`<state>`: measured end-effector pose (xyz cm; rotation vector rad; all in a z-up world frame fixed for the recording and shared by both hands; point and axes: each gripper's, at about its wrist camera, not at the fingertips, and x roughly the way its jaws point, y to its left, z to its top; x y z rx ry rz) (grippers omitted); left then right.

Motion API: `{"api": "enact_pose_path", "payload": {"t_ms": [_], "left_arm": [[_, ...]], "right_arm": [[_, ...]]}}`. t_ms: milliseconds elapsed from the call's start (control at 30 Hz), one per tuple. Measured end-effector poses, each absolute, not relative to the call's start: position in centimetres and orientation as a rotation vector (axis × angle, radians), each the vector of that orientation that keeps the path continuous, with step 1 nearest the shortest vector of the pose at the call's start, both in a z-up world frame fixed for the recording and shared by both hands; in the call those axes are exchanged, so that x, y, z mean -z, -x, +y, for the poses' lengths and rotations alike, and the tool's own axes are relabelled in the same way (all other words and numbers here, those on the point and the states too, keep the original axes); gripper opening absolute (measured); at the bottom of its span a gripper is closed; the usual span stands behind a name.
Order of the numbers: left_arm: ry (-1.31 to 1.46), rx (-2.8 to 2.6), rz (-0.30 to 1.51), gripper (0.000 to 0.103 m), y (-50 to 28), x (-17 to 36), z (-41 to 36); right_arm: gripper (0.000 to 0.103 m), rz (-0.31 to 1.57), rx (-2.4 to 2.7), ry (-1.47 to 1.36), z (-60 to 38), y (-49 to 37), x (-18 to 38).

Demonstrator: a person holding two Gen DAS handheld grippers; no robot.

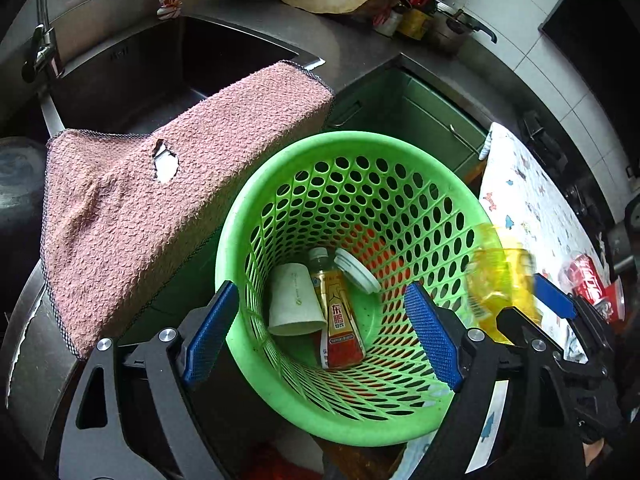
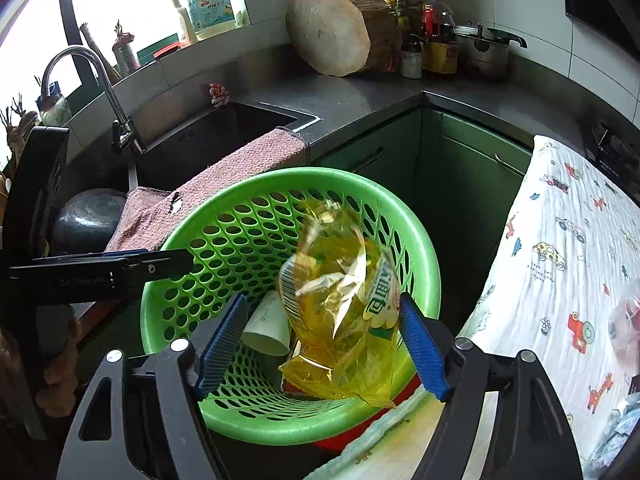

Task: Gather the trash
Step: 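Drop the paper cup with the left gripper while the right drops the wrapper into the basket, then grasp the crumpled foil with the left gripper while the right grasps the orange snack bag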

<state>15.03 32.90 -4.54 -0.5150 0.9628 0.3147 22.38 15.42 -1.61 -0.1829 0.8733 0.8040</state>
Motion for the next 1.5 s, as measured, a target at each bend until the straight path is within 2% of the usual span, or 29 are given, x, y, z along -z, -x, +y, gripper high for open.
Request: {"api": "enact_pose_path", "payload": {"t_ms": [167,433,800,1200,1267,1500], "left_arm": [[0.510,-0.316,0.940,0.086,-14.7,3.6,32.6],[0.470,-0.277,0.917,0.087,-15.3,2.5,30.0],[0.387,-0.152,0.911,0.088,-17.3,1.4,22.6],[0.274,0.051,0.941,0.089,-20.7,1.6,11.5],[0.247,0.090,0.947,0.089,-21.3,1.7,9.4],[0.153,0.245,0.964,0.089,-23.2,2.2,2.6]], "right_arm": [[0.089,0.836,-0.790,0.175,13.8,-21.9,0.5],[0.091,0.789,-0.684,0.149,6.2,-20.9,-1.2],[0.091,0.713,-0.401,0.120,-9.9,-18.8,-2.9],[0.091,0.782,-0.131,0.043,-23.2,-19.7,0.9],[0.090,0.800,-0.119,0.024,-24.3,-20.2,1.6],[0.074,0.849,-0.124,-0.062,-27.0,-21.4,3.8]]}}
